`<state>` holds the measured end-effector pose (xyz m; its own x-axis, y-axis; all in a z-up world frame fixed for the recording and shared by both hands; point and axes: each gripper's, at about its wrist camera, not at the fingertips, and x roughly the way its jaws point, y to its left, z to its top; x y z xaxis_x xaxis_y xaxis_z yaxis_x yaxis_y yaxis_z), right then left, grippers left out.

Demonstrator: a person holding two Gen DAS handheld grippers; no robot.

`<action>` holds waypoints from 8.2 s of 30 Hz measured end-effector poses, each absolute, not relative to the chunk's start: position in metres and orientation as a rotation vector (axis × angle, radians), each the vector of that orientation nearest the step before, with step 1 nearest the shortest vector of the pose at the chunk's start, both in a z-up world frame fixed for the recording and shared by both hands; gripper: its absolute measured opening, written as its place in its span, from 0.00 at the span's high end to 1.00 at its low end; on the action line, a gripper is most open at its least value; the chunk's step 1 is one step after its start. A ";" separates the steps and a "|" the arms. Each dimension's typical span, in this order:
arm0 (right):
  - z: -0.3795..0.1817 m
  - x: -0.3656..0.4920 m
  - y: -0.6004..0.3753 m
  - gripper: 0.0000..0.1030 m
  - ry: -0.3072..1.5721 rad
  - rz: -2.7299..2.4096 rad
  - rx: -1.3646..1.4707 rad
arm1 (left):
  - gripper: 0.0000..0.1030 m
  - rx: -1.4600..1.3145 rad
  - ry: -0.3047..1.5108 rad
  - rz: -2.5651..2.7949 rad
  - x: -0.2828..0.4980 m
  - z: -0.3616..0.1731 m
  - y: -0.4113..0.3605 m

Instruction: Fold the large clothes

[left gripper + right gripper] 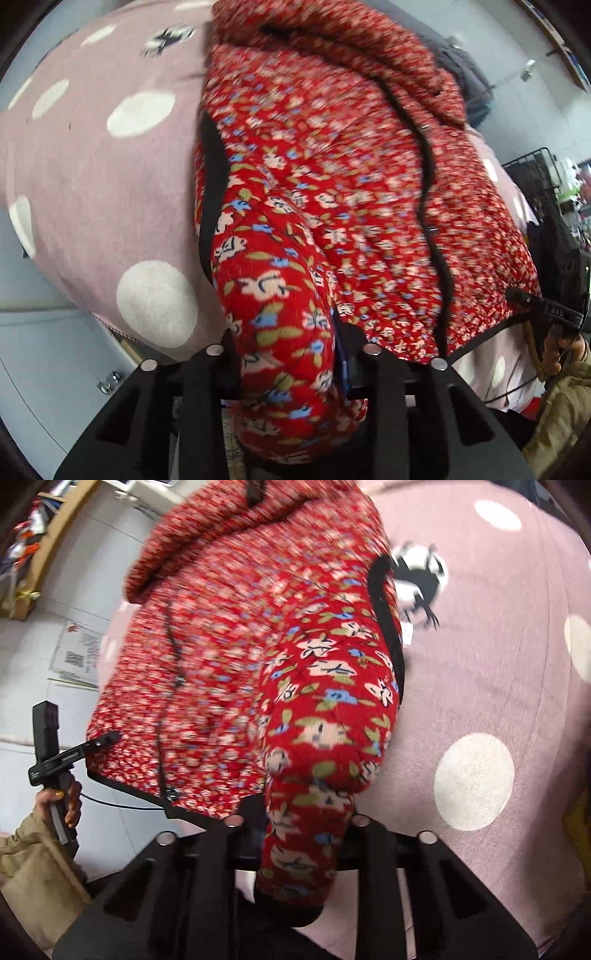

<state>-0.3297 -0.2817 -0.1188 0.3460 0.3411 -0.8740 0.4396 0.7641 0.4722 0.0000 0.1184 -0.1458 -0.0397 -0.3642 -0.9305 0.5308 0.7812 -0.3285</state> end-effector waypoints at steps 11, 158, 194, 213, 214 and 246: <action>-0.060 -0.390 -0.275 0.85 1.178 -0.002 0.787 | 0.73 0.102 1.385 -0.765 -0.007 -0.094 0.142; -0.189 0.040 -0.344 0.04 1.653 -0.280 0.455 | 0.03 0.443 1.525 -0.538 0.223 -0.170 -0.186; -0.164 0.083 -0.407 0.04 1.328 -0.173 0.603 | 0.06 0.352 1.330 -0.612 0.201 -0.117 -0.158; -0.162 -0.044 -0.478 0.04 1.081 -0.172 0.762 | 0.06 -0.066 1.345 -0.472 0.245 -0.096 0.032; -0.167 -0.042 -0.480 0.04 1.084 -0.179 0.770 | 0.06 -0.074 1.354 -0.476 0.249 -0.102 0.033; -0.195 0.030 -0.446 0.53 1.111 -0.157 0.885 | 0.43 -0.253 1.427 -0.733 0.295 -0.167 -0.013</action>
